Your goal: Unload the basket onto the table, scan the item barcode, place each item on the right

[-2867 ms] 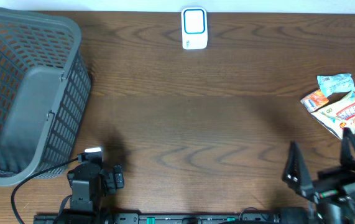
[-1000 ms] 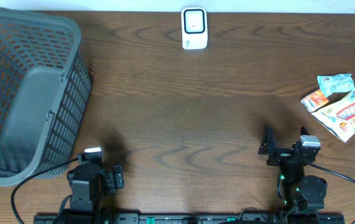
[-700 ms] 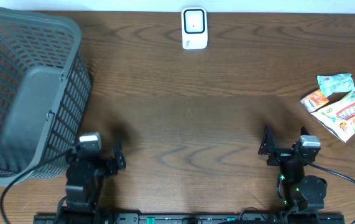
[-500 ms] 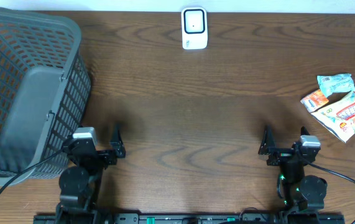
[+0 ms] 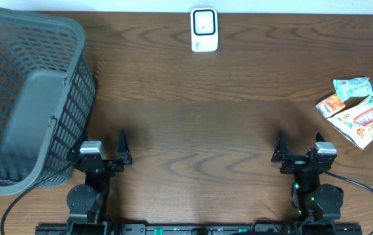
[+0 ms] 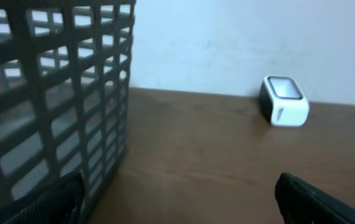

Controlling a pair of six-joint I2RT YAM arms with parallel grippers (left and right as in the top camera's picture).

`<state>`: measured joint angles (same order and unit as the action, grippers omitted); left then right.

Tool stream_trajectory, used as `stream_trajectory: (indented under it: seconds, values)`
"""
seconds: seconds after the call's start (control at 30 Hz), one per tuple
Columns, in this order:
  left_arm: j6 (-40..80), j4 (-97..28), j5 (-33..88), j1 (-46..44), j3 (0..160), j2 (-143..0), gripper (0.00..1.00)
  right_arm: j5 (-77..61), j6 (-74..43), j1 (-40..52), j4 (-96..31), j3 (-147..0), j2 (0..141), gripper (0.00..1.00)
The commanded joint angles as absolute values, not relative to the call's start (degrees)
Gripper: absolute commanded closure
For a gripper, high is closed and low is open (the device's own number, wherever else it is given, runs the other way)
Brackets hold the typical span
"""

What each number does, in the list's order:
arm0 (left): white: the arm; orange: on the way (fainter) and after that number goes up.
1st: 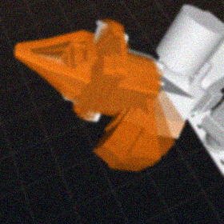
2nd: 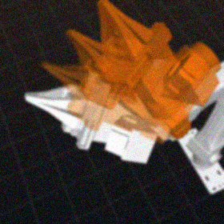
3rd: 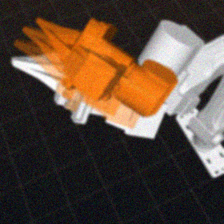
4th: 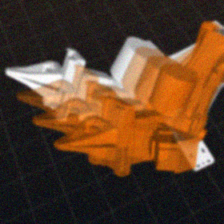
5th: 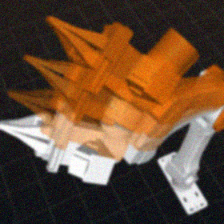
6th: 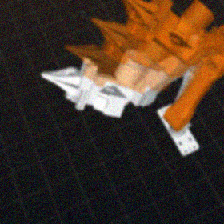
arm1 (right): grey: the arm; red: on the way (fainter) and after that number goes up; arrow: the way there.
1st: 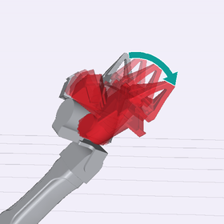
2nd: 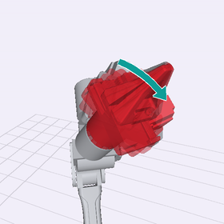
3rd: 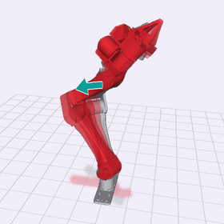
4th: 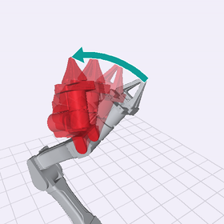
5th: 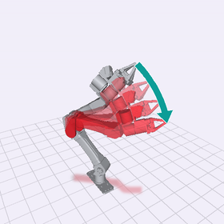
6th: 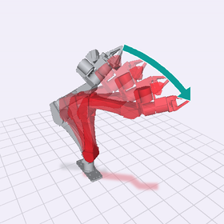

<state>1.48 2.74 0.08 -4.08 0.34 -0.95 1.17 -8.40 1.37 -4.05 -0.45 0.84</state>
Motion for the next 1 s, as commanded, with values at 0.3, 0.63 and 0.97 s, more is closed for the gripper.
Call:
stream_trajectory:
  seconds: [0.3,0.63,0.97]
  values:
    - [-0.4,-4.3,0.6,-3.2,0.2,-0.1,0.02,1.8,-7.4,1.2,-4.1,-0.3,0.4,0.01]
    - [-0.4,-4.3,-0.3,-3.2,0.2,-0.1,0.02,1.8,-7.4,1.2,-4.1,-0.3,0.4,0.01]
    - [-1.5,-4.3,-0.4,-3.2,0.2,-0.1,0.02,1.8,-7.4,1.2,-4.1,-0.3,0.4,0.01]
